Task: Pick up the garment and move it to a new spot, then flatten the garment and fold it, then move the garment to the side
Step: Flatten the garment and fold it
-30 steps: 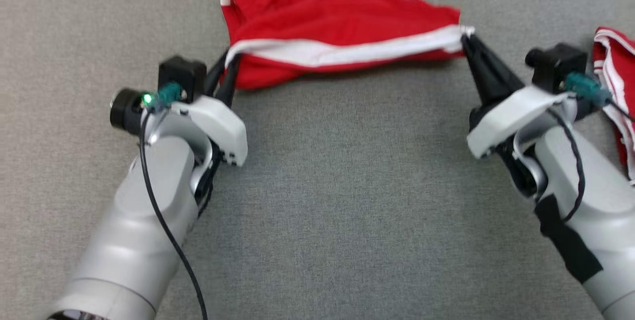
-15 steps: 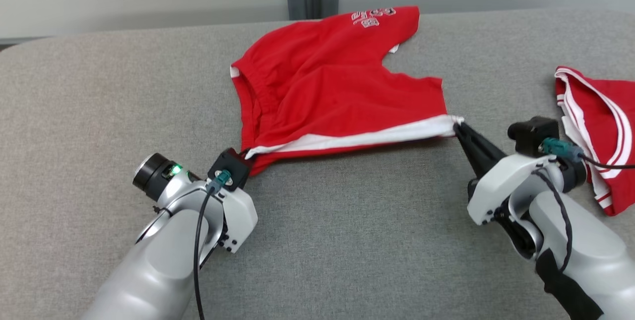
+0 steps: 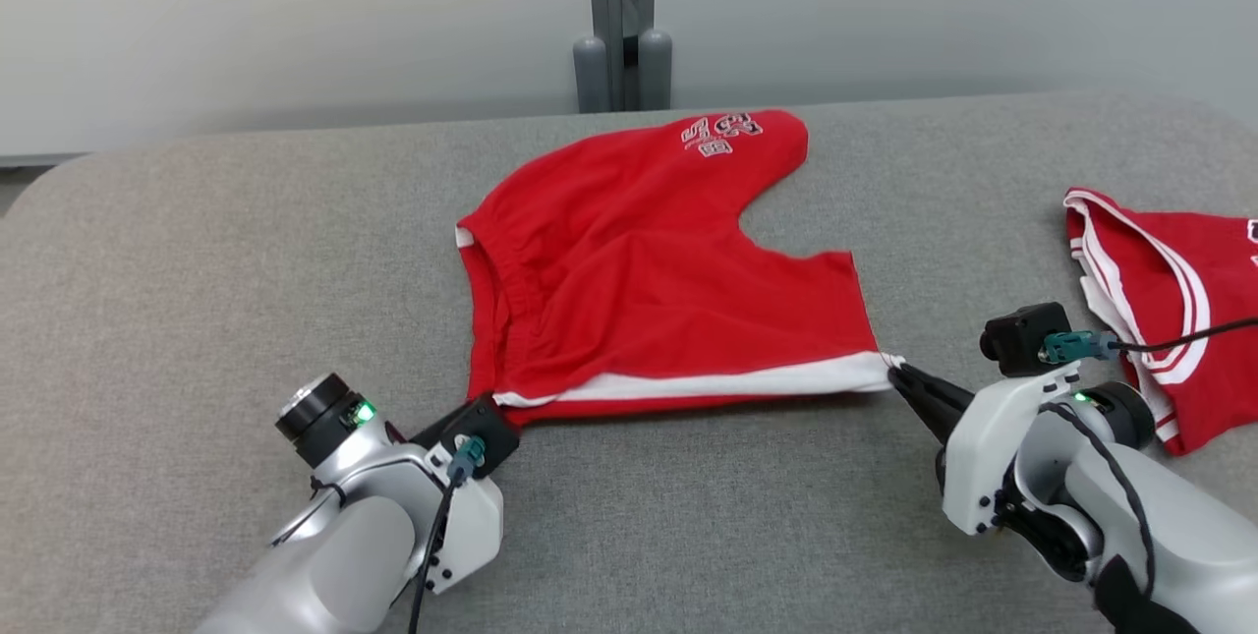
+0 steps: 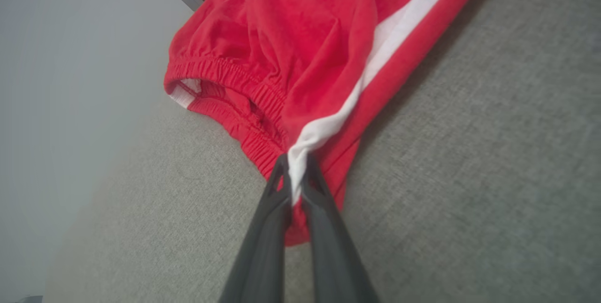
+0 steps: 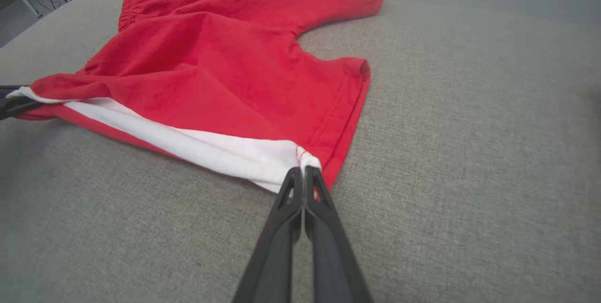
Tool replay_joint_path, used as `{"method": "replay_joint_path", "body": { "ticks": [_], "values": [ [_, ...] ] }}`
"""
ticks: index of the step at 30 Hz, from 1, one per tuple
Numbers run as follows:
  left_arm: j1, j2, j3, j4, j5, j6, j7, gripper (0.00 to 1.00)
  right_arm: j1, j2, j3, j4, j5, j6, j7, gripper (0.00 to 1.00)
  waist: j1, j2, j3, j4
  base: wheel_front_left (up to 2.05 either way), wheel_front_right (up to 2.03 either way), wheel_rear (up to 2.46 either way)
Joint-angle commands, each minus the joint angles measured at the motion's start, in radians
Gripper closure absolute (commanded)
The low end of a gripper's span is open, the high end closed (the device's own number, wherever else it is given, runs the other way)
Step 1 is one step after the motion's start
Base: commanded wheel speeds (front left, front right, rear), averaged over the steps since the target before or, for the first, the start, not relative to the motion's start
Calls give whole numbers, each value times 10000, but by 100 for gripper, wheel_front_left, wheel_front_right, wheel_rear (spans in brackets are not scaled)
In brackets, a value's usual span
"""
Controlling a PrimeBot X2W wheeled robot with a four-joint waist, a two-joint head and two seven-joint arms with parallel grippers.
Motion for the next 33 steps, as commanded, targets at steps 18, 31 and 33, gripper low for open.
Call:
{"method": "replay_joint_path", "body": {
  "ticks": [18,31,33],
  "values": [
    [1047,428,-165,-857,-551,-336,479,0,456,-1474,722,-1649,1374,-1,1757,100,0,0,-657,133,0,0,0],
    [1926,662,1333,-2713,-3051,-862,1396,0,636,-1366,606,-1537,1385,-1,1712,100,0,0,-730,250,0,0,0],
    [2095,736,1651,-3140,-3654,-942,1760,0,651,-1337,593,-1522,1375,1,1713,100,0,0,-733,240,0,0,0]
  ]
}}
